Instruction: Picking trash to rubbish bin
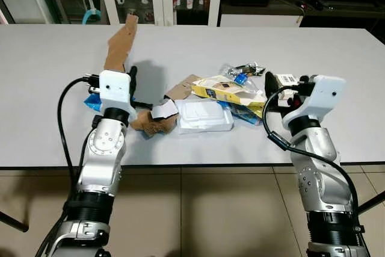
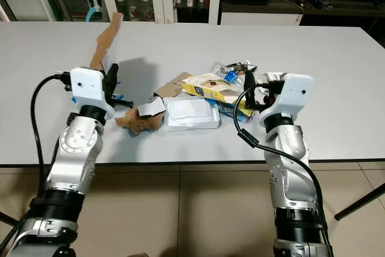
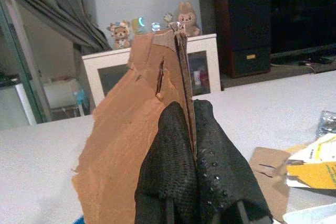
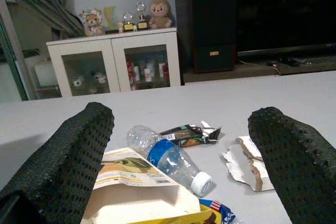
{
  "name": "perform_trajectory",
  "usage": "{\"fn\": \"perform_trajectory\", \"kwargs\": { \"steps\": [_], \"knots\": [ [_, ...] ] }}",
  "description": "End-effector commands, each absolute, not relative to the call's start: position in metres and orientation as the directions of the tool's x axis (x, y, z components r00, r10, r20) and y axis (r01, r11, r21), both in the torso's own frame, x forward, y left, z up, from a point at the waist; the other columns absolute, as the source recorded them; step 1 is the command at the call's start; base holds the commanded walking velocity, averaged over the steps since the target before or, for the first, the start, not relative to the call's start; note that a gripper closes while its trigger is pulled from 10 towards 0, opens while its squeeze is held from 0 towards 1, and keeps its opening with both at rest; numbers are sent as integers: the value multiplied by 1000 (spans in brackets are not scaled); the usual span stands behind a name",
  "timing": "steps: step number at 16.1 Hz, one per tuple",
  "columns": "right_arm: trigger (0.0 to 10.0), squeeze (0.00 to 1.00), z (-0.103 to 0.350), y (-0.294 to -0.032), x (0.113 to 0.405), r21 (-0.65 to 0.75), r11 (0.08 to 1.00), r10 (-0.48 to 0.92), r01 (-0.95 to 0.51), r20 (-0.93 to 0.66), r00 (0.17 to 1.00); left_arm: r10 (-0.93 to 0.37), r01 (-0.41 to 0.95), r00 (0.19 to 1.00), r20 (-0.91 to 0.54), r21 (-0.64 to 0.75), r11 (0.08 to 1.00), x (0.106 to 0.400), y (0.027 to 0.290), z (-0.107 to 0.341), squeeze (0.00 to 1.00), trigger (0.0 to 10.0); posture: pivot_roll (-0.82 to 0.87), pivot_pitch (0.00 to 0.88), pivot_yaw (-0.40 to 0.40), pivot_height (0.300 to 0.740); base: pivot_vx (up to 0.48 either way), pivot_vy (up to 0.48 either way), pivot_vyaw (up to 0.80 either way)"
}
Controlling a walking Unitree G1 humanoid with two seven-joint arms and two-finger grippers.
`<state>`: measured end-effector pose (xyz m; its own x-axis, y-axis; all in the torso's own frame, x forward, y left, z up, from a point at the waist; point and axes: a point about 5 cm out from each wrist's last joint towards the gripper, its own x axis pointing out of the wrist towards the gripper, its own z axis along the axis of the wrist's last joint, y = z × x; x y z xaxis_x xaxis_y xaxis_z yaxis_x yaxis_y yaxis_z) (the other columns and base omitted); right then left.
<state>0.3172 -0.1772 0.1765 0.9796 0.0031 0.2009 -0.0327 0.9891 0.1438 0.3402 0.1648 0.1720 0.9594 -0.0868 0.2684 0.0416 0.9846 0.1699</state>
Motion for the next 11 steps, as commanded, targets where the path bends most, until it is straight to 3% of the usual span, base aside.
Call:
{"fn": "perform_trajectory", "kwargs": {
  "steps": [1, 2, 3, 4, 11],
  "knots": [
    [10000, 0, 180, -182, 318, 132, 991, -33, 4, 222, 974, -108, 64, 958, 264, 169, 984, 342, 160, 173, 0, 10000, -68, 5, 43, 740, 0, 0, 0],
    [10000, 0, 181, -181, 318, 133, 991, -37, 7, 224, 974, -110, 68, 958, 264, 166, 984, 342, 160, 172, 0, 10000, -68, 5, 43, 740, 0, 0, 0],
    [10000, 0, 181, -172, 315, 134, 991, -43, 11, 238, 970, -127, 91, 969, 211, 170, 981, 342, 164, 162, 0, 10000, -141, 1, 126, 740, 0, 0, 0],
    [10000, 0, 179, -170, 313, 149, 988, -67, 32, 237, 969, -159, 123, 968, 195, 186, 975, 342, 163, 160, 0, 10000, -134, 10, 136, 740, 0, 0, 0],
    [10000, 0, 176, -177, 310, 137, 990, -65, 34, 223, 973, -144, 104, 961, 235, 173, 979, 346, 161, 168, 0, 10000, -73, 0, 42, 740, 0, 0, 0]
  ]
}}
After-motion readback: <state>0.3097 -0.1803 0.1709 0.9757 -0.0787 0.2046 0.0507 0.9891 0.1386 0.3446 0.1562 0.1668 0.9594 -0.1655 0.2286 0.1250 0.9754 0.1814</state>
